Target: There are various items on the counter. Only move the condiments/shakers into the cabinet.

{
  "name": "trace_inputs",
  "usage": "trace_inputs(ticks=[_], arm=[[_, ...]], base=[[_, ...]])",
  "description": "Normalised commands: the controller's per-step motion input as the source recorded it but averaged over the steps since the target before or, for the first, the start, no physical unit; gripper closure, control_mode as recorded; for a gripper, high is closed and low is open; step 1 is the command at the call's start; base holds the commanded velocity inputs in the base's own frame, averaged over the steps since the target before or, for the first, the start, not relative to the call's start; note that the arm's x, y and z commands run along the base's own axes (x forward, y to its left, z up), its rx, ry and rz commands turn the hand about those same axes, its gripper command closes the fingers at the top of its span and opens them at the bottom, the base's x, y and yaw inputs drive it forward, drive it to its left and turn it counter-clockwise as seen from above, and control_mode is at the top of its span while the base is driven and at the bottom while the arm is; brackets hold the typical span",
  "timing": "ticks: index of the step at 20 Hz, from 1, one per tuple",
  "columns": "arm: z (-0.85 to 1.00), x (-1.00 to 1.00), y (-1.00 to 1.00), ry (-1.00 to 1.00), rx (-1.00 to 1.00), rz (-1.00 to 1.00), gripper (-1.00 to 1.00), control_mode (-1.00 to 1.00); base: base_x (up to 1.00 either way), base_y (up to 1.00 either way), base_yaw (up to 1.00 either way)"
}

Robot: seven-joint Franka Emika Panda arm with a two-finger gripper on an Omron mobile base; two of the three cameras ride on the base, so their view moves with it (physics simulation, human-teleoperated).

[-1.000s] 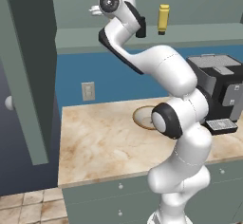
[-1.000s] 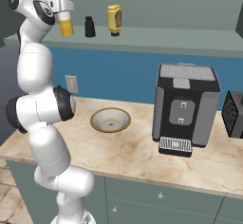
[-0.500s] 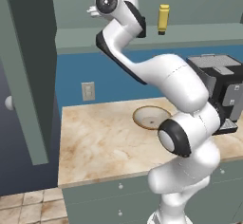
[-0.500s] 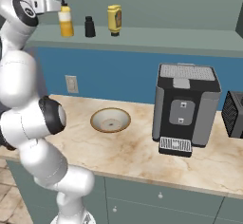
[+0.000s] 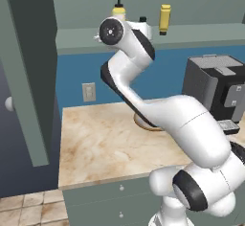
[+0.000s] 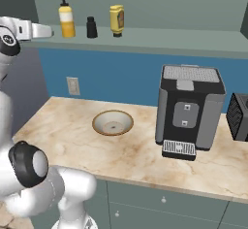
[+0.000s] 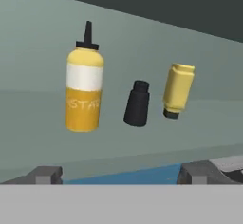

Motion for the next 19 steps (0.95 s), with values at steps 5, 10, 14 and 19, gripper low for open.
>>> trace_inputs(ticks=[5, 10, 14, 19], arm=[[-1.00, -1.00, -0.85, 0.01, 0.00, -0.01, -1.00, -1.00], [-1.00, -1.00, -1.00, -0.02, 0.05, 0.00, -1.00, -1.00], [-0.64, -0.75, -0.65, -0.09, 0.14, -0.01, -1.00, -1.00], [0.00, 0.00, -0.02, -0.01, 0.01, 0.00, -1.00, -1.00]], base=[[0.00, 0.00, 0.00], [0.00, 0.00, 0.00], [0.00, 0.00, 0.00], [0.00, 0.00, 0.00]])
